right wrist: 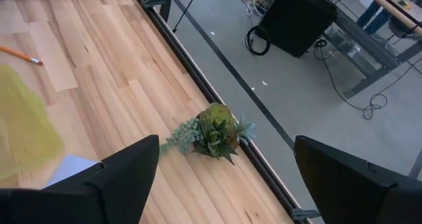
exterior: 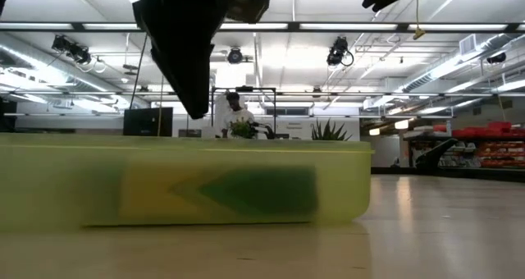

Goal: Pack school essentials
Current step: Put the orange pencil into the yellow supply box

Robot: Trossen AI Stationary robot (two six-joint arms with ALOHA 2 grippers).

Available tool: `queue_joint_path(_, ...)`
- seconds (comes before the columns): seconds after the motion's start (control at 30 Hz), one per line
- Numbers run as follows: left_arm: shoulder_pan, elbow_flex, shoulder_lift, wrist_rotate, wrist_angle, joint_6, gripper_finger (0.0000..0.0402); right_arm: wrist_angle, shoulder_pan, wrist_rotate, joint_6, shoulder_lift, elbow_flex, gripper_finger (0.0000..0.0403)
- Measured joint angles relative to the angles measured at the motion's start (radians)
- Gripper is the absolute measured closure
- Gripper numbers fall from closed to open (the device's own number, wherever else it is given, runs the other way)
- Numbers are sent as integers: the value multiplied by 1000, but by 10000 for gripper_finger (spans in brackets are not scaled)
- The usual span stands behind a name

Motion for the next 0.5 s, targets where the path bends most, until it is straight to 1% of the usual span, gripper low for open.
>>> queue_joint_path(0.13,-1,1,-18,-26,4,32,232,-1,0,-11,0,0,0,44)
queue_joint_path(0.23,-5,0,-31,-62,9,103,241,-2,0,-40,0,0,0,44)
queue_joint_path(0.37,-9,-5,-45,-89,0,174,258,-4,0,-48,-2,0,0,44)
queue_joint_path(0.5,-10,-10,-44,-99,-87,210,277,-3,0,-48,-1,0,0,44)
